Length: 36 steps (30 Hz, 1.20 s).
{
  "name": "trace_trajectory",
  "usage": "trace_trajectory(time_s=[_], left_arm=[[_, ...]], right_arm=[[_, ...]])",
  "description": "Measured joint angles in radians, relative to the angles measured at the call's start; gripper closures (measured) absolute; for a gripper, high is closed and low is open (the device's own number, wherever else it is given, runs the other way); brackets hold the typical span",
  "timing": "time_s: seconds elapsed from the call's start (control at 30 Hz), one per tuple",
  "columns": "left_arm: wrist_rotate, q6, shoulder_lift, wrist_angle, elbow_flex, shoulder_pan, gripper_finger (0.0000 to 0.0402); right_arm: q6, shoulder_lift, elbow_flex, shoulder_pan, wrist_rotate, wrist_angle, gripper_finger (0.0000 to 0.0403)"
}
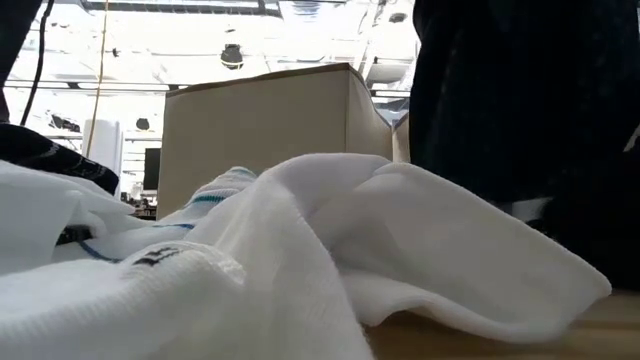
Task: Sort clothes
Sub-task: Put the dark blue long sleeve shirt into the right laundry organizer
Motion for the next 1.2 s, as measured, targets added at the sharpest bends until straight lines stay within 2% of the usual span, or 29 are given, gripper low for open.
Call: trace_trajectory(time_s=[0.13,0.27,0.5,0.7,0.97,1.2], left_arm=[[-0.002,0.048,0.000,-0.073,0.108,0.043,0.0401],[-0.002,0.057,0.000,-0.078,0.203,0.103,0.0401],[0.040,0.062,0.000,-0.101,0.317,0.181,0.0401],[0.039,0.048,0.000,-0.138,0.350,0.225,0.0401],[0.068,0.019,0.001,-0.268,0.351,0.279,0.0401],[0.071,0.016,0.006,-0.388,0.351,0.308,0.0401]], right_arm=[[0.029,0.000,0.000,0.012,0.188,-0.082,0.0365],[0.059,0.000,0.000,-0.016,0.384,-0.160,0.0365],[0.144,-0.002,0.000,-0.175,0.511,-0.300,0.0365],[0.200,-0.002,0.000,-0.380,0.514,-0.381,0.0365],[0.324,-0.002,0.000,-0.616,0.493,-0.543,0.0365],[0.491,-0.002,0.000,-0.767,0.338,-0.691,0.0365]])
